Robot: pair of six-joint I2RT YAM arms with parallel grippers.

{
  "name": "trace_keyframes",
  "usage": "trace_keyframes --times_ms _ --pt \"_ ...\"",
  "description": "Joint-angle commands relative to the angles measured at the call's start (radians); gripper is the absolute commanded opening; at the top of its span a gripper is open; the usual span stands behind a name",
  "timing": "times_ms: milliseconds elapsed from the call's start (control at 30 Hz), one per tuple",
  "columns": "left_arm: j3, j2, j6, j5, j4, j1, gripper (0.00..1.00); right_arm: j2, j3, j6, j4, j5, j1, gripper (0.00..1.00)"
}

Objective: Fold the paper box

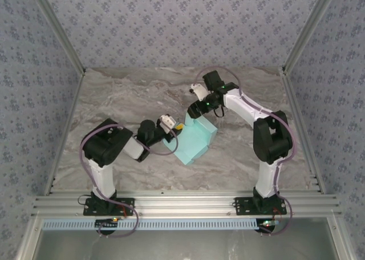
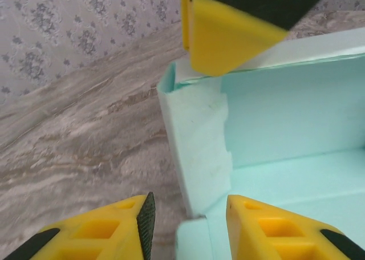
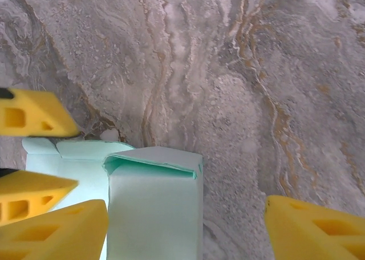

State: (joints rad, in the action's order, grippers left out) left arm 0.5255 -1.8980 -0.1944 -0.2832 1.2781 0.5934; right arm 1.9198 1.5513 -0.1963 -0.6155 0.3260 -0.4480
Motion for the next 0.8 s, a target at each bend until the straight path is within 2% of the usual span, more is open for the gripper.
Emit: trace_keyframes --times_ms 0,200,367,533,767 --pt "-0.067 0.105 -0.004 0.020 0.061 -0.006 0.40 0.037 0.066 -0.012 -0.041 0.008 -0.019 0.69" --pt "-0.198 0.210 0.030 0.054 0.057 -0.005 0.40 0.048 0.073 -0.062 -0.072 -0.005 -0.050 0.55" --pt "-0.244 0.238 0.031 0.107 0.048 -0.005 0.40 0.040 0.043 -0.093 -0.069 0.008 -0.060 0.54" --pt "-0.174 0.199 0.036 0.099 0.043 0.003 0.40 0.041 0.008 -0.109 -0.049 -0.009 -0.062 0.52" --pt "0.008 0.094 0.008 0.054 0.008 0.019 0.40 0.038 0.000 -0.073 -0.032 0.031 -0.002 0.50"
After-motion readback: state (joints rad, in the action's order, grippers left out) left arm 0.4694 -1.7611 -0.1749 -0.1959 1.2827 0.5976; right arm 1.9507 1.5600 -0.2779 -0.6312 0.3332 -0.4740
